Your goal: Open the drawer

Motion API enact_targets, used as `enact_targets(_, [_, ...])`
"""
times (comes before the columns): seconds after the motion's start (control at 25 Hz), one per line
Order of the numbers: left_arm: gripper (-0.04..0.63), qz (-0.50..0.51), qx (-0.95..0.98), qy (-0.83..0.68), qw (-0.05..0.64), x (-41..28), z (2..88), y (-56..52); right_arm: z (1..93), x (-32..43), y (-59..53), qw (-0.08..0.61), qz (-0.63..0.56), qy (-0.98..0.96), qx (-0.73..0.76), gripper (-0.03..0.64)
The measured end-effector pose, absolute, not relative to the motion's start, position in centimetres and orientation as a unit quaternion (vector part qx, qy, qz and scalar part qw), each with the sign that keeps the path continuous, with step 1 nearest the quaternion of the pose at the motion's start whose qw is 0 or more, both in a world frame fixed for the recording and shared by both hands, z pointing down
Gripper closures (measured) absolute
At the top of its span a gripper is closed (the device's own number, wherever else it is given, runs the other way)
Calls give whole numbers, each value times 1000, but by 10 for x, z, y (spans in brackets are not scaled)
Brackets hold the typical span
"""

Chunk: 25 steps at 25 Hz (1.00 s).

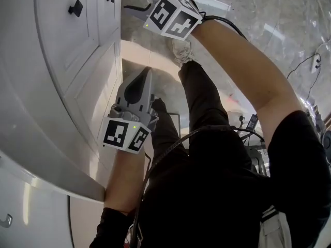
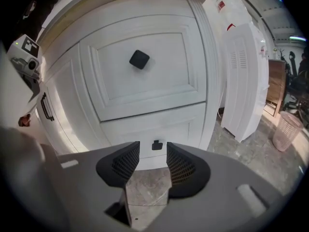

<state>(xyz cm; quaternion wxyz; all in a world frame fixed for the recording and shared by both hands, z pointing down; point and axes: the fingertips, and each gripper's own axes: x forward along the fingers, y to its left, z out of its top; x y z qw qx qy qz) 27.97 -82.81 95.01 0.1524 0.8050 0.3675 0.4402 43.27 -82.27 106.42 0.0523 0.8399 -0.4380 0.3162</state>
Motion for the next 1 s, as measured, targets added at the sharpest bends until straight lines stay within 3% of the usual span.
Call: enact_targets(1.0, [595, 466, 794, 361, 145, 282, 1000, -836, 1157, 466, -876, 82, 353, -472, 804, 440])
